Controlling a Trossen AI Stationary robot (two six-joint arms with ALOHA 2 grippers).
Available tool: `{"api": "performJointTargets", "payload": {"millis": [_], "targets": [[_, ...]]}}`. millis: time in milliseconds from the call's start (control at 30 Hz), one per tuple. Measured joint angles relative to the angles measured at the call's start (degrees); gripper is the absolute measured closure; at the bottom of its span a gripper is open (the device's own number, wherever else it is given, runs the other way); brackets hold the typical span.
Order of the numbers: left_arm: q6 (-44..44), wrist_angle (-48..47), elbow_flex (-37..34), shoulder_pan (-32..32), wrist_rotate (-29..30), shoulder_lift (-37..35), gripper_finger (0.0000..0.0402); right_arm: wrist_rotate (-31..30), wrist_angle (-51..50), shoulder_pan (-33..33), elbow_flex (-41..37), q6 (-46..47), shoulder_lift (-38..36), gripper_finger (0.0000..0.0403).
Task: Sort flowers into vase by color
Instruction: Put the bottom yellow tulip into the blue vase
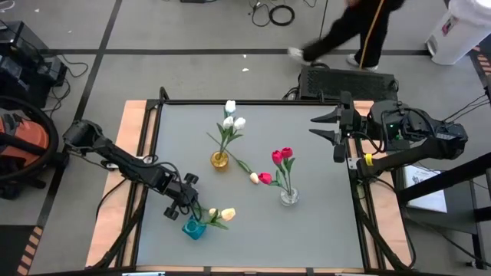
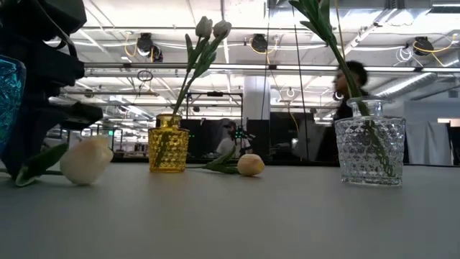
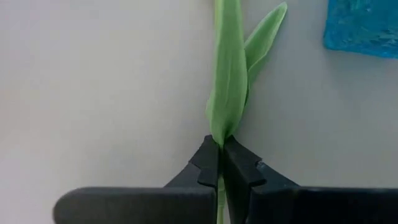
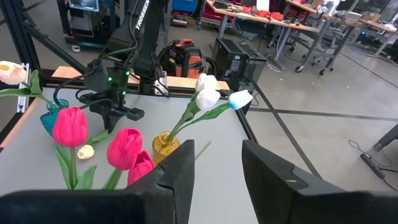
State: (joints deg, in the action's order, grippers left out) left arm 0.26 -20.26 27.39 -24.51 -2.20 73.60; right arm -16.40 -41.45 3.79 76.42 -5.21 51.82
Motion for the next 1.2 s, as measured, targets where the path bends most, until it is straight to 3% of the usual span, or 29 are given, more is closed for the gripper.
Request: {"api": "performJointTargets", "payload": {"millis": [600, 1200], "targets": [[-1.4, -3.6, 6.5, 4.7, 8.2, -5.6, 0.0396, 0.0, 0.0, 0.0, 0.0, 0.0, 0.0, 0.0277], [-1.5, -9.9, 18.3, 12.0, 11.7, -21.7, 0.0397, 0.0, 0.0, 0.0, 0.0, 0.0, 0.0, 0.0277]]}}
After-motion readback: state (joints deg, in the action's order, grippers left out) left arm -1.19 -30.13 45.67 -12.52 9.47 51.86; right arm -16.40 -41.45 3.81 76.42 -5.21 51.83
